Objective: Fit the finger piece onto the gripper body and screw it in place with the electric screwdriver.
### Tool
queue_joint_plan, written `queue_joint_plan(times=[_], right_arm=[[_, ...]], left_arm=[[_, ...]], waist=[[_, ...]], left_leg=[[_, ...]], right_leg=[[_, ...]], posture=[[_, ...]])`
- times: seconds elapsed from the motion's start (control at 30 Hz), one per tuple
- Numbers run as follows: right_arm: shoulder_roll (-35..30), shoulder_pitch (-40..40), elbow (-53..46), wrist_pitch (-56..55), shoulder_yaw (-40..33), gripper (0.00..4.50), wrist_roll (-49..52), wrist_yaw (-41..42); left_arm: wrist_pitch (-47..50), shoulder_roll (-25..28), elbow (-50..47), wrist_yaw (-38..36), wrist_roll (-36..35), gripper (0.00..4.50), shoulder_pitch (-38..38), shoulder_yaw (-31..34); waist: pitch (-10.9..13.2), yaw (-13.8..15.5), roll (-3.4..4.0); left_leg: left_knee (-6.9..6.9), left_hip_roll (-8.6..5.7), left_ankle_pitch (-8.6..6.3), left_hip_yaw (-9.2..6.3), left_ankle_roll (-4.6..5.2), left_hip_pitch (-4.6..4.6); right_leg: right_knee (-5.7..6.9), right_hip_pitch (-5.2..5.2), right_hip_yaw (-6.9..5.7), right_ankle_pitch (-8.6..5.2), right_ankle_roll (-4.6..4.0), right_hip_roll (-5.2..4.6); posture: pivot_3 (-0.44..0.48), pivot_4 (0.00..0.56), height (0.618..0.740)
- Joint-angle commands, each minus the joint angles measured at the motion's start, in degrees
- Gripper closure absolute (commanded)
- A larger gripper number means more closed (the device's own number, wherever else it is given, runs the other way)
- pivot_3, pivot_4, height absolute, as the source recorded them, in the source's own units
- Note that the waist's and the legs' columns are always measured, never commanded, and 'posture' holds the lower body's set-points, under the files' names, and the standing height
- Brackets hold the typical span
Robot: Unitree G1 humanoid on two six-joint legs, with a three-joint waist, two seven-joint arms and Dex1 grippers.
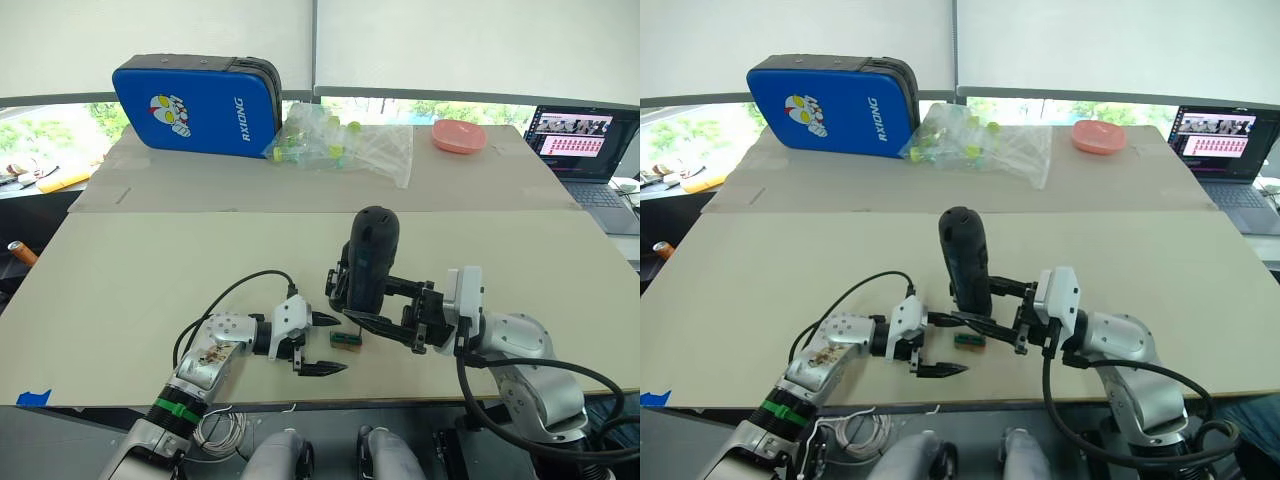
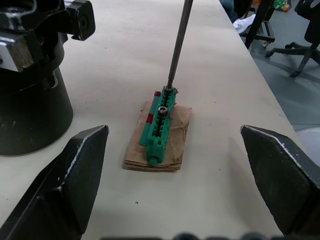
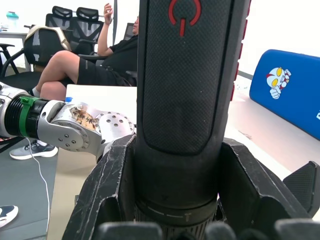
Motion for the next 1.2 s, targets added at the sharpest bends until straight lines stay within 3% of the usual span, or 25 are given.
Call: queue_joint_plan(times=[0.03,0.93,1.2], right_arm=[[0.6,-0.3,-0.5,-2.4,-0.1,2.62,0.4,-0.3],[0.8,-2.5,-2.9,-0.4,-1.4,2.62,4.8,-1.5],[-1.1,-4.1,-6.3,2.4,-2.9,2.62,8.6,-2.8]], left_arm=[[0.7,0.5,0.8,-0.6,0.5,0.0,1.4,-1.2],[-2.5,1.5,0.6,-1.9,-2.6,0.0,1.2,2.8],[-2.8,6.4,-2.2,-6.8,-5.5,0.0,0.3,5.4]], waist=[[0.0,0.0,0.0],[0.0,-0.3,0.0],[0.0,-0.3,0.0]], left_leg=[[0.0,0.0,0.0,0.0,0.0,0.0],[-0.06,0.01,0.02,0.0,-0.03,-0.02],[-0.15,0.01,0.07,0.0,-0.12,-0.12]], right_leg=[[0.0,0.0,0.0,0.0,0.0,0.0],[0.0,-0.02,0.03,0.0,-0.01,0.02],[0.01,-0.06,0.01,-0.02,-0.05,0.03]], posture=[[0.0,0.15,0.74],[0.0,0.15,0.74],[0.0,0.15,0.74]])
